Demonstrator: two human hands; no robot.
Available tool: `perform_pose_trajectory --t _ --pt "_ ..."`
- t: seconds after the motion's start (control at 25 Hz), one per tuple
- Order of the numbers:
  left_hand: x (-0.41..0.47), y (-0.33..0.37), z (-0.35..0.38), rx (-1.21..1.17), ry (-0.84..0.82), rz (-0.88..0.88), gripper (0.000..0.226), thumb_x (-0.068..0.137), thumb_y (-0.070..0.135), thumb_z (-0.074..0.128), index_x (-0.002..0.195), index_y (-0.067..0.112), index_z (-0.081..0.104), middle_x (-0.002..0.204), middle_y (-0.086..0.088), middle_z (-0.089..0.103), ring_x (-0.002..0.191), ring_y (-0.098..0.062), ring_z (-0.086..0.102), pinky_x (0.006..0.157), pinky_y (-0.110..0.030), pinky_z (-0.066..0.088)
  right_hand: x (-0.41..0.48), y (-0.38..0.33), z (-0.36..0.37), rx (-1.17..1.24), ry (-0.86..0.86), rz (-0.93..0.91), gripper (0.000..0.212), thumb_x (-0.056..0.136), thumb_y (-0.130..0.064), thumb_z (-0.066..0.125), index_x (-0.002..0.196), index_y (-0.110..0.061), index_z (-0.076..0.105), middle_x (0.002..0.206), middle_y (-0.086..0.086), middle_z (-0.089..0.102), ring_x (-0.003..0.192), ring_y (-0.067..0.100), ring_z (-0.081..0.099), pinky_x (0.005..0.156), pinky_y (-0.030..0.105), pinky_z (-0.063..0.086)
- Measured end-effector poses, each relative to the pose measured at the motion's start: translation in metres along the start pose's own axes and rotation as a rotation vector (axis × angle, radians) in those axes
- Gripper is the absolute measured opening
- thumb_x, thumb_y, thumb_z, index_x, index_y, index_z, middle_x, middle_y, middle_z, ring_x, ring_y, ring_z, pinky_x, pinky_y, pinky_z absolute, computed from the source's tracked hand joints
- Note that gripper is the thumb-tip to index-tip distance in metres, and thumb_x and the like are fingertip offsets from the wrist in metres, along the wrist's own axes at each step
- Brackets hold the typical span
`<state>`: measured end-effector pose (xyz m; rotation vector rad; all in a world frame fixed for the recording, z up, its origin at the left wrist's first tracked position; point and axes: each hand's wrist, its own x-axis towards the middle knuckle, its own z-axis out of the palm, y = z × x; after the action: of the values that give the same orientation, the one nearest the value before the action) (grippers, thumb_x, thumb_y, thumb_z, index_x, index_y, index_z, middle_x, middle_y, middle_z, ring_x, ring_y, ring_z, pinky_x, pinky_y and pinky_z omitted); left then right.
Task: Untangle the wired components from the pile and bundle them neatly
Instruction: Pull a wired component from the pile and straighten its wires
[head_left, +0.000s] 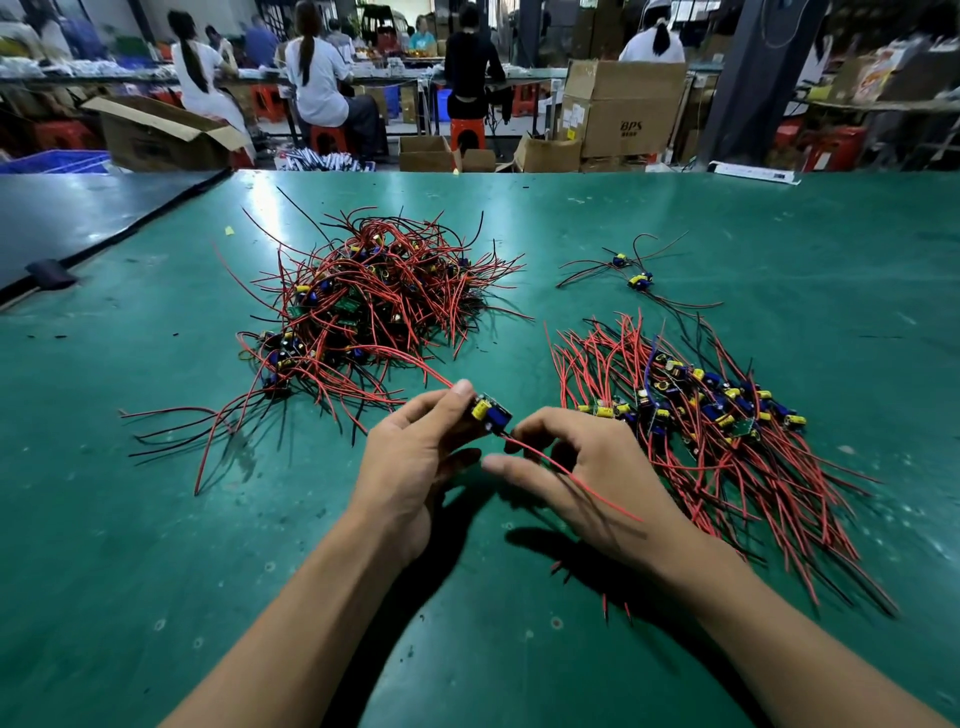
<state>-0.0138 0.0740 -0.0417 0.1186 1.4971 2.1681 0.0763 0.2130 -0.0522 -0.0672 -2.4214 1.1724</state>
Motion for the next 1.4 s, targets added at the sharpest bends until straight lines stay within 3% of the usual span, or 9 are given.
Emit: perform_pose_trajectory --t 0.08,0.2,0.32,0.4,0.56,0.8,1.04,1.2,1.4 --pt "-0.001 0.0 0.0 0.014 -0.034 0.021 0.02 0.074 0.031 0.072 0.085 0.016 0.067 0.09 -0.008 0.075 0.081 -0.019 0.071 0.069 -0.03 0.05 0.003 -0.004 0.0 0.173 0.08 0.092 0.023 0.089 -0.04 0.072 0.077 -0.021 0.072 0.066 -0.009 0.067 0.055 0.0 0.055 0.055 0.013 0.04" --pt "-0.003 0.0 0.001 -0.084 -0.196 -0.001 0.026 0.074 0.021 0.071 0.099 0.012 0.067 0.107 -0.015 0.073 0.095 -0.026 0.072 0.073 -0.028 0.055 0.01 -0.011 -0.007 0.68 0.083 0.288 0.024 0.084 -0.037 0.07 0.069 -0.019 0.07 0.064 0.001 0.064 0.044 0.009 0.046 0.045 0.016 0.034" --pt "-0.006 0.0 0.001 -0.127 -0.332 -0.112 0.018 0.072 0.011 0.071 0.089 0.012 0.074 0.099 -0.015 0.073 0.077 -0.026 0.072 0.068 -0.028 0.058 0.012 -0.014 -0.02 1.026 -0.048 0.433 0.019 0.079 -0.031 0.074 0.069 -0.016 0.073 0.064 0.003 0.061 0.041 0.007 0.045 0.042 0.014 0.034" --pt "-0.007 0.0 0.002 -0.091 -0.368 -0.191 0.014 0.079 0.021 0.067 0.086 0.013 0.077 0.085 -0.009 0.071 0.064 -0.02 0.068 0.061 -0.026 0.057 0.011 -0.015 -0.027 1.106 -0.192 0.487 0.016 0.081 -0.023 0.076 0.07 -0.012 0.071 0.064 0.001 0.06 0.042 0.003 0.05 0.041 0.01 0.036" --pt "-0.007 0.005 0.002 -0.032 -0.4 -0.247 0.031 0.074 0.045 0.067 0.075 0.016 0.078 0.068 -0.006 0.068 0.053 -0.017 0.066 0.053 -0.025 0.055 0.009 -0.013 -0.032 1.022 -0.359 0.509 0.015 0.081 -0.017 0.069 0.067 -0.013 0.065 0.058 0.001 0.049 0.041 0.003 0.042 0.038 0.011 0.034" --pt "-0.009 -0.003 -0.003 -0.032 -0.487 -0.192 0.016 0.079 0.012 0.072 0.094 0.009 0.068 0.095 -0.017 0.072 0.077 -0.027 0.073 0.069 -0.032 0.06 0.014 -0.001 -0.026 0.902 -0.157 0.514 0.014 0.07 -0.025 0.083 0.071 -0.019 0.071 0.073 0.009 0.061 0.061 0.016 0.051 0.061 0.028 0.037" --pt "-0.007 -0.014 0.002 0.162 -0.41 -0.098 0.022 0.08 0.002 0.071 0.101 0.002 0.065 0.087 -0.018 0.072 0.075 -0.034 0.072 0.069 -0.035 0.06 0.012 0.003 -0.019 0.722 -0.061 0.484 0.008 0.077 -0.021 0.079 0.084 -0.018 0.077 0.075 0.003 0.069 0.055 0.012 0.048 0.05 0.02 0.043" --pt "-0.007 -0.015 0.006 0.197 -0.327 -0.069 0.002 0.086 0.007 0.066 0.085 0.007 0.068 0.075 -0.015 0.066 0.072 -0.037 0.071 0.064 -0.036 0.06 0.009 0.001 -0.015 0.586 -0.012 0.391 0.017 0.085 -0.024 0.077 0.081 -0.008 0.072 0.07 0.004 0.062 0.052 0.01 0.044 0.046 0.018 0.039" --pt "-0.01 -0.017 0.013 0.27 -0.261 0.014 0.021 0.087 0.0 0.061 0.069 0.011 0.062 0.063 -0.014 0.06 0.06 -0.034 0.068 0.052 -0.032 0.055 0.01 -0.001 -0.014 0.183 0.092 0.234 0.027 0.088 -0.031 0.075 0.069 -0.014 0.07 0.053 -0.015 0.056 0.049 -0.001 0.046 0.054 0.01 0.033"
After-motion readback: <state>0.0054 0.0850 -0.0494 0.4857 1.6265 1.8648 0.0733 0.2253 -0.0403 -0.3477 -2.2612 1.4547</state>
